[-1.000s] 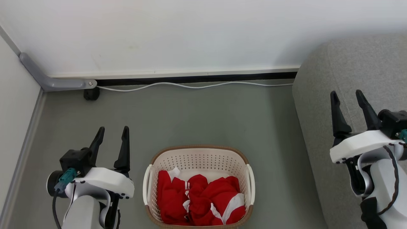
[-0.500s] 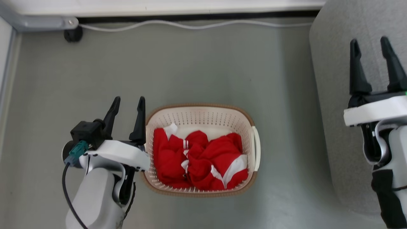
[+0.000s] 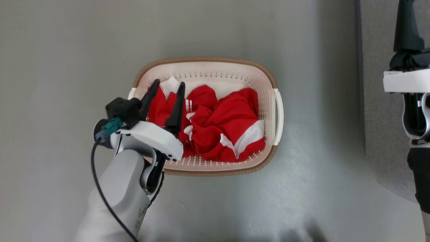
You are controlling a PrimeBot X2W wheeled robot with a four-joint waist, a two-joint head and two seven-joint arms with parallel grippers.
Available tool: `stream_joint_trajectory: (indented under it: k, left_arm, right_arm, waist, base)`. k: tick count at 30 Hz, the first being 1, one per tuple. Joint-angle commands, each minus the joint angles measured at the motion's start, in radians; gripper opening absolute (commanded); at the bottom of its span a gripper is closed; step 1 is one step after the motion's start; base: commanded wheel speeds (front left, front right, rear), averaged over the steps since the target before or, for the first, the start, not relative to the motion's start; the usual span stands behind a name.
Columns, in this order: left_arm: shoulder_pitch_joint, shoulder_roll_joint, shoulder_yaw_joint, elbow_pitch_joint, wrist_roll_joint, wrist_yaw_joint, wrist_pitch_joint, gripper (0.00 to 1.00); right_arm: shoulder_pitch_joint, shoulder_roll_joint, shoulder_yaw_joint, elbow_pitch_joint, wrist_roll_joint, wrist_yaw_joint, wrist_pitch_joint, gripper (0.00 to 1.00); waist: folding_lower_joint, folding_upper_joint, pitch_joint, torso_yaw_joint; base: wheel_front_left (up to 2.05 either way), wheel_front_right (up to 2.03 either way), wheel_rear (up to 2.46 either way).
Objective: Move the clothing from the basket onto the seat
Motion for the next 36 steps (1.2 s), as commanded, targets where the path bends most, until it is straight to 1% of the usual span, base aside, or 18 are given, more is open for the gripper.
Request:
stream_joint_trajectory:
  k: [1,5,10,12,15,18,20,24,25,28,36]
  left_arm:
    - [-0.026,0.019,-0.001,-0.002,-0.006,-0.001,-0.006,1.00]
    - [-0.086,0.019,-0.114,0.068,-0.018,-0.001,-0.006,1.00]
    - [-0.166,0.019,-0.294,0.159,-0.042,0.002,-0.006,1.00]
    - [-0.201,0.019,-0.362,0.204,-0.055,0.013,-0.006,1.00]
    - [-0.249,0.019,-0.466,0.265,-0.084,0.015,-0.006,1.00]
    - [-0.293,0.019,-0.547,0.328,-0.127,0.026,0.003,1.00]
    - [-0.322,0.019,-0.597,0.362,-0.145,0.038,0.029,1.00]
    - [-0.366,0.019,-0.654,0.424,-0.191,0.081,0.086,1.00]
    - [-0.378,0.019,-0.668,0.440,-0.195,0.098,0.101,1.00]
    - [-0.410,0.019,-0.700,0.481,-0.209,0.126,0.136,1.00]
    - [-0.448,0.019,-0.755,0.528,-0.249,0.141,0.225,1.00]
  right_arm:
    - [-0.004,-0.009,0.015,-0.036,0.003,0.004,-0.010,1.00]
    - [-0.024,-0.013,0.024,-0.049,0.002,0.004,-0.010,1.00]
    - [-0.033,-0.005,0.035,-0.056,0.001,0.004,-0.010,1.00]
    - [-0.035,0.001,0.042,-0.058,0.001,0.004,-0.010,1.00]
    - [-0.037,0.006,0.050,-0.057,0.004,0.004,-0.010,1.00]
    - [-0.039,0.008,0.057,-0.056,0.008,0.004,-0.010,1.00]
    - [-0.040,0.009,0.060,-0.057,0.010,0.004,-0.010,1.00]
    - [-0.040,0.013,0.064,-0.065,0.012,0.004,-0.010,1.00]
    - [-0.041,0.014,0.065,-0.068,0.012,0.004,-0.010,1.00]
    - [-0.039,0.016,0.066,-0.074,0.014,0.004,-0.010,1.00]
    - [-0.034,0.018,0.069,-0.082,0.017,0.004,-0.010,1.00]
  waist:
    - [0.0000,0.0000,0.064,-0.017]
    - [0.0000,0.0000,0.109,-0.029]
    - [0.0000,0.0000,0.140,-0.045]
    - [0.0000,0.0000,0.147,-0.053]
    - [0.0000,0.0000,0.155,-0.063]
    - [0.0000,0.0000,0.165,-0.071]
    - [0.0000,0.0000,0.172,-0.076]
    - [0.0000,0.0000,0.188,-0.088]
    - [0.0000,0.0000,0.192,-0.091]
    - [0.0000,0.0000,0.206,-0.097]
    - [0.0000,0.0000,0.232,-0.107]
  base:
    - [0.00,0.00,0.00]
    - [0.00,0.00,0.00]
    - [0.00,0.00,0.00]
    - [0.00,0.00,0.00]
    - [0.00,0.00,0.00]
    - [0.00,0.00,0.00]
    - [0.00,0.00,0.00]
    - [0.00,0.00,0.00]
    - [0.00,0.00,0.00]
    - [0.00,0.00,0.00]
    - [0.00,0.00,0.00]
